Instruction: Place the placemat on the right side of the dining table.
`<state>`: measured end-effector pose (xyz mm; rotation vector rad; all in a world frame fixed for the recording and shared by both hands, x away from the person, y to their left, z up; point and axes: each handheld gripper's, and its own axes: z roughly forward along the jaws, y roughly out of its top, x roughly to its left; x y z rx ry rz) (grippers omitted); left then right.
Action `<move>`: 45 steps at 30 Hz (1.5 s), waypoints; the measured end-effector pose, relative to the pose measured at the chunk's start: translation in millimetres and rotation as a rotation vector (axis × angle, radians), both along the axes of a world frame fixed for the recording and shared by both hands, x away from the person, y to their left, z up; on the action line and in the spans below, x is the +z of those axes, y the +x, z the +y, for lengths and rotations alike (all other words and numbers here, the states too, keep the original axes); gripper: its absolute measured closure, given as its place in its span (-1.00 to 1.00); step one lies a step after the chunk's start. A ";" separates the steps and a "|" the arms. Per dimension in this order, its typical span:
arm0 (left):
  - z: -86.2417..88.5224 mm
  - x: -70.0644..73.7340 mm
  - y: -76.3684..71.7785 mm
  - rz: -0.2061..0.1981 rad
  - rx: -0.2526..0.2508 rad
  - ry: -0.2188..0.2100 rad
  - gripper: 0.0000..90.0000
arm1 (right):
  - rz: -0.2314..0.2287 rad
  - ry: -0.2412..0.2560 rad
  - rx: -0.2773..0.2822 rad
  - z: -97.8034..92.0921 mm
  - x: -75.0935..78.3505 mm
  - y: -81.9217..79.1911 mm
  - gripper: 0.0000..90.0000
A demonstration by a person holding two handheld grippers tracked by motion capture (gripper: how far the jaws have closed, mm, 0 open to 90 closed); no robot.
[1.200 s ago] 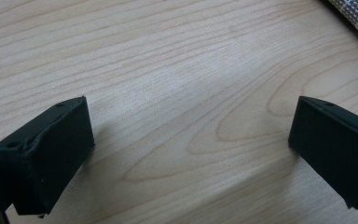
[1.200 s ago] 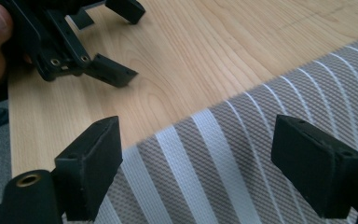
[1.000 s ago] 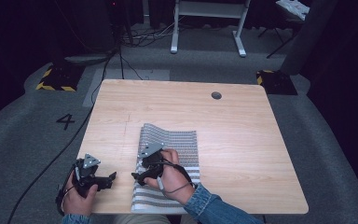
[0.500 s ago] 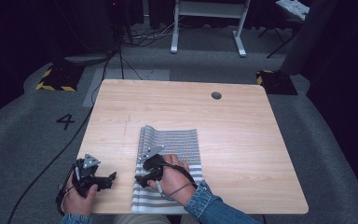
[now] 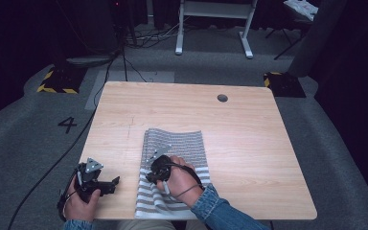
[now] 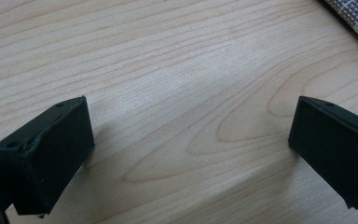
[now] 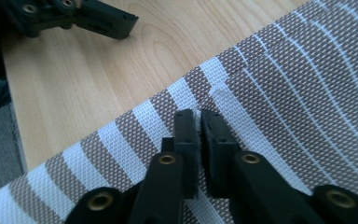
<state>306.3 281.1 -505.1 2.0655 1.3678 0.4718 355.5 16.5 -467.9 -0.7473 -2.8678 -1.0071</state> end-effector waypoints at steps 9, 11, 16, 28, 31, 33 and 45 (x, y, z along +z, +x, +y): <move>-0.1 0.1 0.7 0.000 0.001 0.001 -1.00 | -0.125 0.033 0.046 -30.3 53.6 -3.7 0.95; -0.3 0.0 0.9 -0.003 0.005 0.001 -1.00 | -0.124 0.046 0.040 -35.0 58.9 -3.9 0.94; -1.0 0.0 2.6 -0.003 0.009 0.001 -1.00 | -0.169 0.089 0.007 -69.7 90.2 -2.0 0.95; -1.1 0.1 3.3 -0.001 0.009 0.002 -1.00 | -0.240 0.125 -0.081 -135.3 140.6 5.4 0.95; -1.3 0.0 3.1 -0.003 0.013 0.005 -1.00 | -0.266 0.129 -0.107 -150.0 150.5 7.6 0.95; -1.3 0.0 3.1 -0.003 0.012 0.005 -1.00 | -0.290 0.127 -0.122 -159.1 157.2 7.9 0.95; -1.5 -0.3 1.0 -0.004 0.016 0.001 -1.00 | -0.399 0.128 -0.196 -210.7 186.3 21.5 0.96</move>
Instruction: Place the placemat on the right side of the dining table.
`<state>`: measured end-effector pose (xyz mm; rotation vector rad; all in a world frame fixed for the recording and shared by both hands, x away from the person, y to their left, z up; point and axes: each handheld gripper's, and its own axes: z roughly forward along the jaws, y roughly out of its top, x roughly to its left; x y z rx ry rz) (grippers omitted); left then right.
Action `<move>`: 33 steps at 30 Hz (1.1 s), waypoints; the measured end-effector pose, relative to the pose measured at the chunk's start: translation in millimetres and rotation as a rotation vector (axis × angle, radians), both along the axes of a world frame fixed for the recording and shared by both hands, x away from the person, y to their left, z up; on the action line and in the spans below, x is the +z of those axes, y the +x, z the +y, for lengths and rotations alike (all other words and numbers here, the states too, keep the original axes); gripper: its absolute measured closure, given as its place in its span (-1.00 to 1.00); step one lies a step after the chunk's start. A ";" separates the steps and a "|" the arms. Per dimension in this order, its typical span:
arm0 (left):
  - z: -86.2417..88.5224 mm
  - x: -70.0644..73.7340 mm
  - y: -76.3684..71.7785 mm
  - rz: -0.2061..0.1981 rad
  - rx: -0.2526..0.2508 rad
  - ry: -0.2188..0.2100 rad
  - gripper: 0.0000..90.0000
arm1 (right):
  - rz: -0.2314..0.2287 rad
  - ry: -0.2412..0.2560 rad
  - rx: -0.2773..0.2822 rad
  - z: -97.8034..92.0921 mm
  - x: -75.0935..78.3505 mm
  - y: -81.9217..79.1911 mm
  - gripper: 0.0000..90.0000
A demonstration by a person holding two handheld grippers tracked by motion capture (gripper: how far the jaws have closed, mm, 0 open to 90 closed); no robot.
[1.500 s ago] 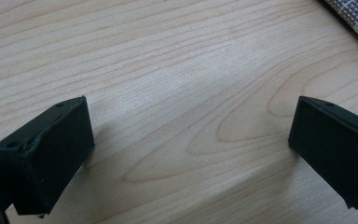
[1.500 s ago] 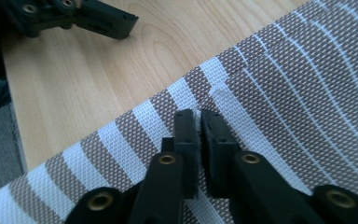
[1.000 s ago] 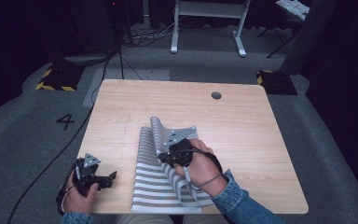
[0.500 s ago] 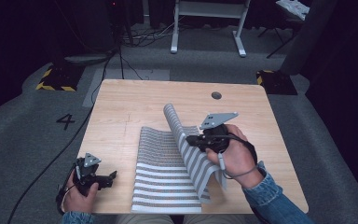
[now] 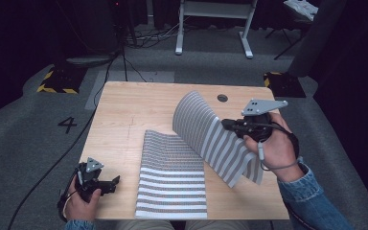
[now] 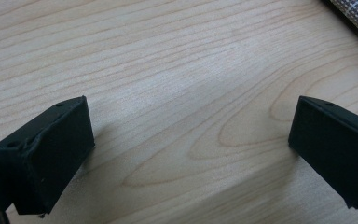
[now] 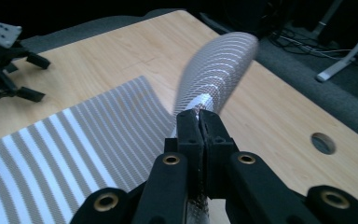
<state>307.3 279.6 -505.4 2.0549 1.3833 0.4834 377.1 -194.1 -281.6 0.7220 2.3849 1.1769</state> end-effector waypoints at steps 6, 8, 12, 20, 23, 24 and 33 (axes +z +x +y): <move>-0.1 0.2 -0.3 0.001 0.003 0.001 -1.00 | -0.039 -0.008 -0.061 -27.9 9.5 14.6 0.96; -0.1 0.1 -0.3 0.001 0.003 0.001 -1.00 | -0.045 -0.007 -0.073 -31.7 10.4 16.8 0.96; 0.0 0.3 -0.3 0.002 0.003 0.001 -1.00 | -0.088 -0.022 -0.133 -50.6 11.6 30.8 0.96; 0.1 0.5 0.8 0.005 -0.002 -0.002 -1.00 | -0.127 -0.044 -0.224 -79.1 9.1 50.1 0.96; 0.1 0.5 0.8 0.006 -0.002 -0.002 -1.00 | -0.131 -0.049 -0.246 -87.5 8.8 56.0 0.96; 0.1 0.5 0.9 0.006 -0.001 -0.002 -1.00 | -0.131 -0.049 -0.246 -87.5 8.8 56.0 0.96; 0.0 0.4 1.0 0.004 0.000 -0.002 -1.00 | -0.157 -0.066 -0.294 -104.8 10.9 63.4 0.96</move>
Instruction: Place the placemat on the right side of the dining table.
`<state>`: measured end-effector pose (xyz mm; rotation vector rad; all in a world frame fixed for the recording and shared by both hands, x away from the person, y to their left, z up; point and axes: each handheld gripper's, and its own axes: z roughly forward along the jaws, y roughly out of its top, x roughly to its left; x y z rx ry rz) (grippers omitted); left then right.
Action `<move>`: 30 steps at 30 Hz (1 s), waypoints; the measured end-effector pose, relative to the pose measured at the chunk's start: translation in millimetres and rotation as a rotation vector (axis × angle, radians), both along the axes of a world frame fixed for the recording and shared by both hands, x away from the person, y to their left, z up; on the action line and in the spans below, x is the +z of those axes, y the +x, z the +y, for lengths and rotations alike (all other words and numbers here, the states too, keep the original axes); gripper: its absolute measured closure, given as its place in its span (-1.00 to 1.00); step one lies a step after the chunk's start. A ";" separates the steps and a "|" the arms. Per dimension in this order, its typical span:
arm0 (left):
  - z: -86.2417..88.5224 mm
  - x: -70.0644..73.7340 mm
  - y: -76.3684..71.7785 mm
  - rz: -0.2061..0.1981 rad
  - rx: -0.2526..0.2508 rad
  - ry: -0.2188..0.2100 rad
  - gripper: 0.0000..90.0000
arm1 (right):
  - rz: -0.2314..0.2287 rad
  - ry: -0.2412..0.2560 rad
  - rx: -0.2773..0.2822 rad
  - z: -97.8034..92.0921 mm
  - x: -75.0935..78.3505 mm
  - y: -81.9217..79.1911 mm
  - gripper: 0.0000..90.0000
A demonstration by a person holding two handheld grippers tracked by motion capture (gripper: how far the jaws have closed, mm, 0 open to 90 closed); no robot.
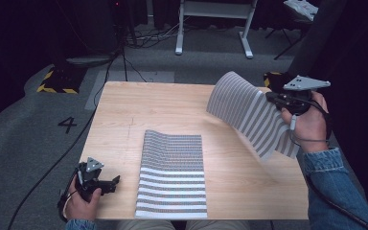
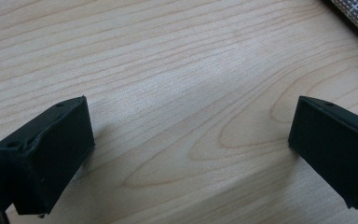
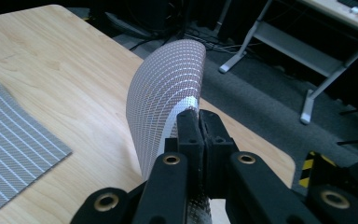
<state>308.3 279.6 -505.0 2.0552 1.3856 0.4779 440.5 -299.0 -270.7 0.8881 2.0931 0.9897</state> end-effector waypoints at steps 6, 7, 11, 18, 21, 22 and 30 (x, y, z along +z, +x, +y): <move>-0.1 -0.1 0.0 -0.001 0.002 0.001 -1.00 | -0.053 -0.056 -0.024 -4.2 6.6 -3.0 0.96; -0.1 -0.1 0.0 -0.001 0.001 0.001 -1.00 | -0.060 -0.061 -0.030 -4.2 6.5 -3.9 0.96; 0.1 0.1 0.0 0.002 -0.002 -0.001 -1.00 | -0.064 -0.138 -0.019 0.8 -4.7 -7.4 0.96; 0.1 0.1 0.0 0.002 -0.001 -0.001 -1.00 | 0.041 -0.083 0.139 30.2 -53.1 -24.7 0.95; 0.1 0.1 0.0 0.002 -0.002 -0.001 -1.00 | 0.061 -0.089 0.172 37.6 -63.5 -29.5 0.94; 0.1 0.1 0.0 0.002 -0.002 -0.001 -1.00 | 0.073 -0.090 0.187 40.7 -69.4 -31.6 0.93; 0.1 0.1 0.0 0.002 -0.002 -0.001 -1.00 | 0.271 0.147 0.237 44.8 -103.7 -39.8 -0.27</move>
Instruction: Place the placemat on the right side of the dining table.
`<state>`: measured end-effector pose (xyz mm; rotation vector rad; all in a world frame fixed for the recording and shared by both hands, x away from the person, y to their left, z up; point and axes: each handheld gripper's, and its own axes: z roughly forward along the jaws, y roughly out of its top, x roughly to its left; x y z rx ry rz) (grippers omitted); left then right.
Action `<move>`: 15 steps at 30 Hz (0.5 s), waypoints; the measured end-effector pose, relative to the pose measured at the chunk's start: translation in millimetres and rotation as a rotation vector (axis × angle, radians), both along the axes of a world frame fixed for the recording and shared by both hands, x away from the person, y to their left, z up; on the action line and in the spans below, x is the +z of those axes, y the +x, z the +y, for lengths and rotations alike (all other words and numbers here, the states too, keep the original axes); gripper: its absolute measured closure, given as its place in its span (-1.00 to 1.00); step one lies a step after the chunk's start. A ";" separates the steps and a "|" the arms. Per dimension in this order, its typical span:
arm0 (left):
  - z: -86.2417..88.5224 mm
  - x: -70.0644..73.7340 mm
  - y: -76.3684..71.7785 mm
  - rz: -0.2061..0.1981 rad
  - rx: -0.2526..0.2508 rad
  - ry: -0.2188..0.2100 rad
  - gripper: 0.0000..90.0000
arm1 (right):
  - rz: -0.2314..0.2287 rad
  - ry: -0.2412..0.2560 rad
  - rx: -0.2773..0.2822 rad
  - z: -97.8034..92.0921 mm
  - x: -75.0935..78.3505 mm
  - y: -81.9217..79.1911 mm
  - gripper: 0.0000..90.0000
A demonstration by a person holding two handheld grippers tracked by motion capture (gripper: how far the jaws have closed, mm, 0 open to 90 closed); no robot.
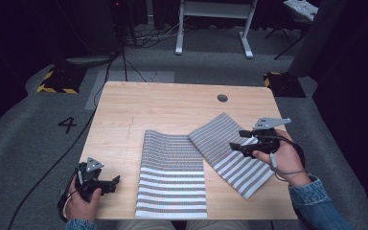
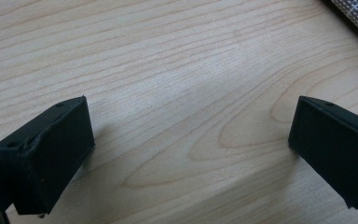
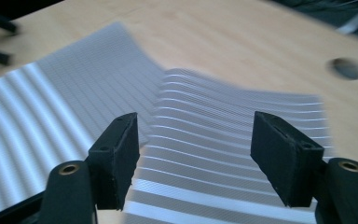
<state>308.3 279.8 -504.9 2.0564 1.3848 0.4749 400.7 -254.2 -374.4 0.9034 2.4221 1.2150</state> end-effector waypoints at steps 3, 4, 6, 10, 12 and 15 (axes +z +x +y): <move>0.0 0.0 0.0 0.000 0.000 0.000 -1.00 | -0.046 -0.036 -0.098 -14.7 2.6 3.4 -0.25; 0.0 0.0 0.0 0.000 0.000 0.000 -1.00 | -0.040 -0.027 -0.135 -20.9 1.4 5.0 -0.23; 0.0 0.0 0.0 0.000 0.000 0.000 -1.00 | -0.028 -0.025 -0.201 -34.5 -2.7 8.7 -0.24; 0.0 0.0 0.0 0.000 0.000 0.000 -1.00 | -0.027 -0.070 -0.290 -55.9 -14.8 13.5 -0.28; 0.0 0.0 0.0 0.000 0.000 0.000 -1.00 | -0.005 -0.090 -0.328 -68.7 -26.6 15.3 -0.28; 0.0 0.0 0.0 0.000 0.000 0.000 -1.00 | 0.062 -0.118 -0.385 -87.5 -52.8 14.5 -0.25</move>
